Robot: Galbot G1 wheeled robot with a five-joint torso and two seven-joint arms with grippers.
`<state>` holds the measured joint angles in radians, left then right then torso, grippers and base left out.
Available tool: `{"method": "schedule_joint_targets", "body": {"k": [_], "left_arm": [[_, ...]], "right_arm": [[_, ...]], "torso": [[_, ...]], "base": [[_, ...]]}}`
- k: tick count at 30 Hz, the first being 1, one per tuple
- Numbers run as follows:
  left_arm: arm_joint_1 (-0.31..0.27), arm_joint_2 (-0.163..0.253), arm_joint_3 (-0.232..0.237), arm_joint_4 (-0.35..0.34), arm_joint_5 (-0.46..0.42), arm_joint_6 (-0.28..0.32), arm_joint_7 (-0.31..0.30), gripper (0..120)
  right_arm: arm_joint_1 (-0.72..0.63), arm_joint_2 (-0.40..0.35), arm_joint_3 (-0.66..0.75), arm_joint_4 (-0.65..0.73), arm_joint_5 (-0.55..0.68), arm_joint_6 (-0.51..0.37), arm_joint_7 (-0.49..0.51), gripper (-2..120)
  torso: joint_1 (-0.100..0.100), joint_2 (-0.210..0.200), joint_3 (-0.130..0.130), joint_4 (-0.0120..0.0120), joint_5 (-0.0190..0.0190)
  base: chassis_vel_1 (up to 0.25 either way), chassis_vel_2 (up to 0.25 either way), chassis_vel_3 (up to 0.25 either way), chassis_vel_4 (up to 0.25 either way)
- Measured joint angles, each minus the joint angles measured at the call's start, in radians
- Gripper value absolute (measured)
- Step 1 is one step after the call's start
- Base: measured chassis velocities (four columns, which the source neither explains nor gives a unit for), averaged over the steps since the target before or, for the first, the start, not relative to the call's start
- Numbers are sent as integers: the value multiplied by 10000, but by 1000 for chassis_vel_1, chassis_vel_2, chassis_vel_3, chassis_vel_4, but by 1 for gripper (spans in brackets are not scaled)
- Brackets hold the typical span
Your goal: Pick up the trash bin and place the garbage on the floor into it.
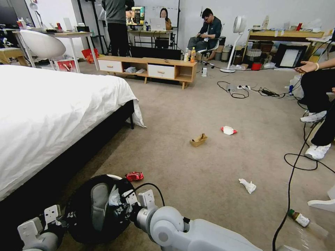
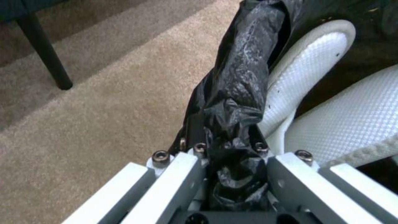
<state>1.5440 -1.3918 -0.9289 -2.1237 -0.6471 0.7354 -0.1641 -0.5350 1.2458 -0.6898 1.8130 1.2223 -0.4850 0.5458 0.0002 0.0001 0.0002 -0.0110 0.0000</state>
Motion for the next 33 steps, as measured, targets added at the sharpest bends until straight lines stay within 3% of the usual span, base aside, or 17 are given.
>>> {"method": "schedule_joint_targets", "body": {"k": [11,14,15,19,22,33], "left_arm": [[1,49,-48,42,-3,0,10,2],[-5,51,-49,55,-4,0,10,2],[-19,56,-49,93,-4,0,11,2],[-37,62,-49,163,-5,0,11,2],[-56,62,-47,227,2,0,11,2],[-80,51,-44,280,18,0,0,2]], "right_arm": [[60,-62,141,292,27,-49,82,65],[66,-62,146,319,30,-53,99,70],[80,-64,181,395,43,-66,131,80],[94,-114,232,482,61,-83,156,93],[120,-210,307,590,68,-106,175,99],[158,-769,879,1306,270,-272,327,100]], "torso": [[-1,-1,0,0,0],[-1,0,0,0,0],[-1,0,0,0,0],[-1,-1,0,0,0],[-1,0,0,1,0],[-1,-1,0,1,1]], "base": [[0,0,0,0],[0,0,0,0],[0,0,0,0],[0,0,0,0],[0,0,0,0],[0,0,0,0]]}}
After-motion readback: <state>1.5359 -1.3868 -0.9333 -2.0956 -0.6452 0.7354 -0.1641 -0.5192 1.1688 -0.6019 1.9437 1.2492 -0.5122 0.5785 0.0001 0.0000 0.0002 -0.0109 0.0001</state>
